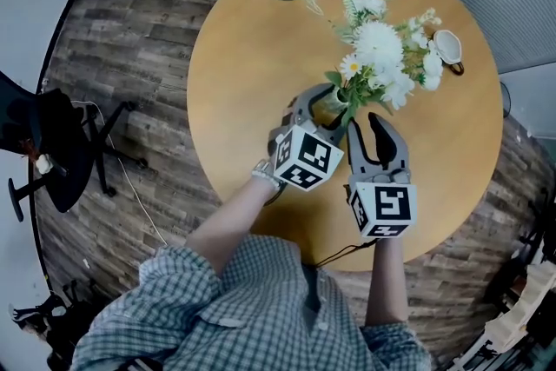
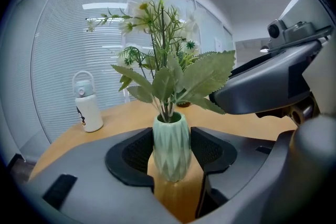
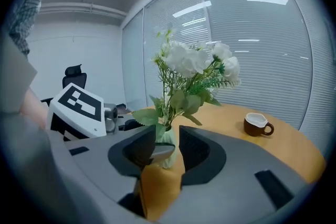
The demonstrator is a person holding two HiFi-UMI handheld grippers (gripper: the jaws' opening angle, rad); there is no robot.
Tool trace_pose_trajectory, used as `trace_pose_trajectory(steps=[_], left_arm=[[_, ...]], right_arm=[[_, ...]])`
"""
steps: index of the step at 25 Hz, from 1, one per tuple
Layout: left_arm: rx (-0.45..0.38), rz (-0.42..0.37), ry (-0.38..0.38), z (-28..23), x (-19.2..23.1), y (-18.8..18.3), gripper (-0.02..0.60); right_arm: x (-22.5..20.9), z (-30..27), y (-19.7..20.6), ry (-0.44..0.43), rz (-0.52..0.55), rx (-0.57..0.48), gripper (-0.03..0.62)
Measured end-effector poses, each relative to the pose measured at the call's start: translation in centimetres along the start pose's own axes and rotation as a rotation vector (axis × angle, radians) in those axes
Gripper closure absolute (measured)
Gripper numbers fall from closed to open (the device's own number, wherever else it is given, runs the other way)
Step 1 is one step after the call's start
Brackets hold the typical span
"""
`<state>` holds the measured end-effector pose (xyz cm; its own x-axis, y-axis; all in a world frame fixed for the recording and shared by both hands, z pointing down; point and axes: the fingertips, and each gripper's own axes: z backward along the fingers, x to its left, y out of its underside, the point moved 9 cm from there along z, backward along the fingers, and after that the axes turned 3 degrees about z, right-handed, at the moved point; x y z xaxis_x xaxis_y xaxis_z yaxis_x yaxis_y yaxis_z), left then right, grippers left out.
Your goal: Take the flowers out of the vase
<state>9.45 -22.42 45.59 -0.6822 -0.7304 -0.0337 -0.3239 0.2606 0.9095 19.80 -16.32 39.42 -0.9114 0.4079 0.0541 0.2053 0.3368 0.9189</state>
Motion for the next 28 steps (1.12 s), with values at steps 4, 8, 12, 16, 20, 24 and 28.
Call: trace_pose_trajectory(steps=[4,8,12,16,20,24,28], left_arm=[[-0.002,0.004,-0.004,0.0,0.0,0.0,0.347],[-0.004,0.007,-0.006,0.1,0.0,0.0,0.347],[-0.003,0.006,-0.009,0.2,0.0,0.0,0.347],[-0.002,0.011,-0.013,0.1,-0.1,0.0,0.347],[-0.002,0.012,-0.011,0.2,-0.1,0.0,0.348],[-0.003,0.007,-0.018,0.3,-0.1,0.2,0.348],[-0.004,0.008,-0.016,0.1,-0.2,0.1,0.348]], right_arm=[[-0.3,-1.5,0.0,-0.051,-0.04,-0.012,0.451],[-0.3,-2.6,-0.2,-0.078,-0.043,-0.027,0.439],[-0.3,-3.7,-0.5,-0.097,-0.058,-0.052,0.437],[-0.2,-4.6,-0.7,-0.102,-0.042,-0.073,0.437],[-0.5,-5.1,-0.6,-0.103,-0.019,-0.09,0.437],[-0.8,-5.5,-0.4,-0.096,0.004,-0.106,0.437],[-1.3,-5.7,-0.2,-0.094,0.026,-0.101,0.491]])
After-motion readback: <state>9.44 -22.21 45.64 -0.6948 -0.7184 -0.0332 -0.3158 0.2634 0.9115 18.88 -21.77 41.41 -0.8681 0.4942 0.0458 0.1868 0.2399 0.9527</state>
